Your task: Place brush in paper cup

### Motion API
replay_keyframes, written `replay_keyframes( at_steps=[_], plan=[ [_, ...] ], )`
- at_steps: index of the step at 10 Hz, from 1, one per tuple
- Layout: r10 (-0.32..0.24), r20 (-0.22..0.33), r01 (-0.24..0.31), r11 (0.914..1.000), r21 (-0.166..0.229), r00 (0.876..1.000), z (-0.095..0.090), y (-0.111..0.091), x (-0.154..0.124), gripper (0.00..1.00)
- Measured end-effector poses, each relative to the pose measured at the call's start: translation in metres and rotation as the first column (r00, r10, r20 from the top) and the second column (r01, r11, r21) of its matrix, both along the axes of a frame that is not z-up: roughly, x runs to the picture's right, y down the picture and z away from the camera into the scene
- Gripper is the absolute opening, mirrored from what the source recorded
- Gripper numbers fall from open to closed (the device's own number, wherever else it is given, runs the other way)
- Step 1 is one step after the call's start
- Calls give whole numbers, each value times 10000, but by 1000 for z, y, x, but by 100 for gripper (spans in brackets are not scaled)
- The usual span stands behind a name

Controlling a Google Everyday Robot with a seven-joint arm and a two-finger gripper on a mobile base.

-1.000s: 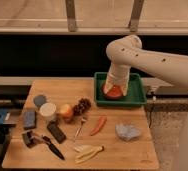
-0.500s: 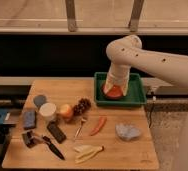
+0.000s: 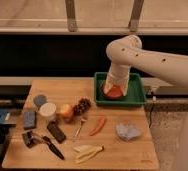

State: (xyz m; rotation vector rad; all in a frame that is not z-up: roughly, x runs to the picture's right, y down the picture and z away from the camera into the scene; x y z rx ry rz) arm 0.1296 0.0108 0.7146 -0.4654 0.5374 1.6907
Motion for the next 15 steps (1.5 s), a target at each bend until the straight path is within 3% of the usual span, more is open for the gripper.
replay_keyframes(
  at_steps=[4,6,8,11,12,15],
  plan=[
    [-30,-18,29,10000,-67,10000,1,0,1,65],
    [-600,481,613,9978,-253,9970,0,4,-17,65],
    [-1332,1315,1395,9894,-399,9823,-2,9,-62,65],
    [-2275,2864,2512,9667,-484,9307,-15,23,-139,65],
    [-2722,3677,3082,9504,-417,8892,-26,32,-176,65],
    [-3368,5058,3974,9175,-131,7942,-48,49,-246,65]
  ],
)
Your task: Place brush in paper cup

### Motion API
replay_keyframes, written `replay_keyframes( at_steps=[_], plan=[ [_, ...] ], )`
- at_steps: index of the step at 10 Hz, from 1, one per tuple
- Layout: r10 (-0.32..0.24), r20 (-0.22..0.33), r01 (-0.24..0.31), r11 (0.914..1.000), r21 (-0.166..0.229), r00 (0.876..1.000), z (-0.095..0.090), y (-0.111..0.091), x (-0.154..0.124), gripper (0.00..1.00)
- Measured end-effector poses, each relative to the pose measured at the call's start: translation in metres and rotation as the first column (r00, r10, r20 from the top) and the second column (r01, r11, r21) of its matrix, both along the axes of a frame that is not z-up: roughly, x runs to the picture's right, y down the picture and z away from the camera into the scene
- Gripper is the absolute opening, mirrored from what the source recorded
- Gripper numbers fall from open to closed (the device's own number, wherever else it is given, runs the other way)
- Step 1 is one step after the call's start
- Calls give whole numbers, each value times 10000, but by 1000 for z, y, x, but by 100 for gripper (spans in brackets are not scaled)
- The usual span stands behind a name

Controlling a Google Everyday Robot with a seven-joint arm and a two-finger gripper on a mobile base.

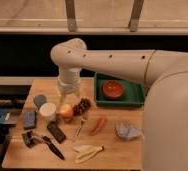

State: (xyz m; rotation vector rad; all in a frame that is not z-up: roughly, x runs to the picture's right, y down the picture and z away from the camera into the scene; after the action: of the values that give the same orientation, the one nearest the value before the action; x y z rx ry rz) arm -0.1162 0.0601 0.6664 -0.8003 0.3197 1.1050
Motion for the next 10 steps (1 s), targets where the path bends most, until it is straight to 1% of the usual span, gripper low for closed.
replay_keyframes(
  at_steps=[1,5,6,7,9,10],
  plan=[
    [0,-113,1,10000,68,9999,3,-2,6,65],
    [22,-142,-22,10000,21,9999,3,-2,8,65],
    [-89,-116,89,10000,-12,9999,4,-1,4,65],
    [-337,-66,336,9994,-126,9994,7,5,-4,65],
    [-818,254,827,9960,-336,9963,9,22,-38,65],
    [-1124,505,1147,9924,-452,9924,6,39,-64,65]
  ],
)
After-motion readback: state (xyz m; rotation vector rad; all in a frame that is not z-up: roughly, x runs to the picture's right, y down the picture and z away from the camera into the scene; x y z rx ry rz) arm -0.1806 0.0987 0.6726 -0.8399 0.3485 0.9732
